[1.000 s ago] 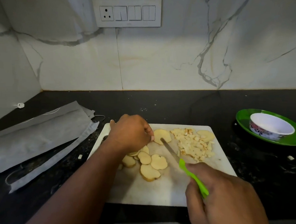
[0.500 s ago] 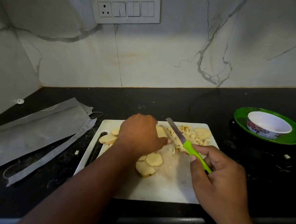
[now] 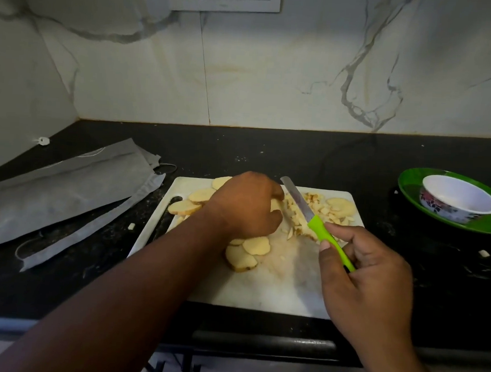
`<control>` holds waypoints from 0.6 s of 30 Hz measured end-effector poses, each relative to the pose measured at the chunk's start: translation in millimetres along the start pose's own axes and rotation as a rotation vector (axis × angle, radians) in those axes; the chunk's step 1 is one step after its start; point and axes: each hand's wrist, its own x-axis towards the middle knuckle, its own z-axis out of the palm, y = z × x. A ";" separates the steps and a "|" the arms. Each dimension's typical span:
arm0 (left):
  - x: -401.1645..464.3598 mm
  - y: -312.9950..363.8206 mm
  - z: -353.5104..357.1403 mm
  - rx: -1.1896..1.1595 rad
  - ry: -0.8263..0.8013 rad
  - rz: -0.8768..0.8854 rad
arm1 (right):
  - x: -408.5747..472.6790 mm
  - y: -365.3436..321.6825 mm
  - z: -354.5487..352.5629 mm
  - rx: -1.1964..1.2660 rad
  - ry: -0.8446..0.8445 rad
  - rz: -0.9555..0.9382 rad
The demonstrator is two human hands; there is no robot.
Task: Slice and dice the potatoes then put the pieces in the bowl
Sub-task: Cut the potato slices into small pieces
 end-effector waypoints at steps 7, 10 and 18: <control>-12.6 -19.3 -13.8 -0.167 -0.111 0.133 | -0.5 -1.7 0.1 -0.020 0.012 -0.007; -19.3 -29.1 -25.8 -0.172 -0.048 0.076 | -1.3 -4.3 -0.2 -0.098 -0.041 -0.034; -18.7 -44.8 -29.7 -0.083 0.008 -0.114 | -1.4 -10.5 2.6 -0.313 -0.121 -0.063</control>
